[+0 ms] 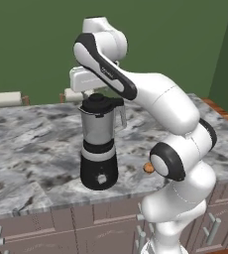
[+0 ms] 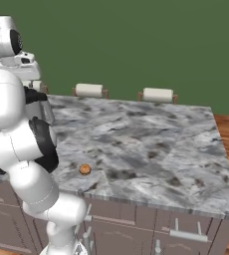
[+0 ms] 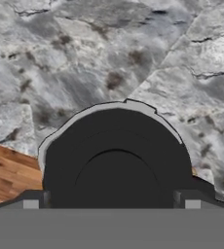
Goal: Open the blender lid, put the tangerine in the blender, close the lid, and start the blender.
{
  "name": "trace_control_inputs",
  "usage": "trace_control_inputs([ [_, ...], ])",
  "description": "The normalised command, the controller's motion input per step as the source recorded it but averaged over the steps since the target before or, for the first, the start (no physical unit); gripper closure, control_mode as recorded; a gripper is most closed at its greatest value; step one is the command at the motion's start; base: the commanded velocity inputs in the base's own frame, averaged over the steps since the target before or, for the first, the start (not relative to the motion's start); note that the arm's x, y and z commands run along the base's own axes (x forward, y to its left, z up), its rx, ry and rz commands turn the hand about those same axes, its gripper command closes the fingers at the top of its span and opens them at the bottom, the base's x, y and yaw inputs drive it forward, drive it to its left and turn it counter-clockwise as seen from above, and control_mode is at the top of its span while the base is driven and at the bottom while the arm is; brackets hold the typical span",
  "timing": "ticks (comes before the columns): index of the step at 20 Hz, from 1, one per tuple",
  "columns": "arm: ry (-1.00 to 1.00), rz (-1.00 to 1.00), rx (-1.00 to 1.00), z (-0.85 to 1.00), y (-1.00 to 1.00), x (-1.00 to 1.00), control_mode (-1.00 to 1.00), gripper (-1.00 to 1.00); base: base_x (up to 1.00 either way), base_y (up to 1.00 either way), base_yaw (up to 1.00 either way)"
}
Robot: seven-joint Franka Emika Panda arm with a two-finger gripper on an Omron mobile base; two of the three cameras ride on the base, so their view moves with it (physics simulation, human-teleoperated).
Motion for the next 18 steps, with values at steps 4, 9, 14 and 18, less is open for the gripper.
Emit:
trace_control_inputs([
  [4,0.02,0.00,0.00,-0.17,0.00,0.00,-1.00,-1.00,0.00,0.00,0.00],
  [9,0.02,0.00,0.00,-0.19,0.00,0.00,-1.00,-1.00,0.00,0.00,0.00],
  [14,0.01,0.00,0.00,-0.21,0.00,0.00,-1.00,1.00,0.00,0.00,0.00],
  [18,0.00,0.00,0.00,0.07,0.00,-0.04,-1.00,1.00,0.00,0.00,0.00],
])
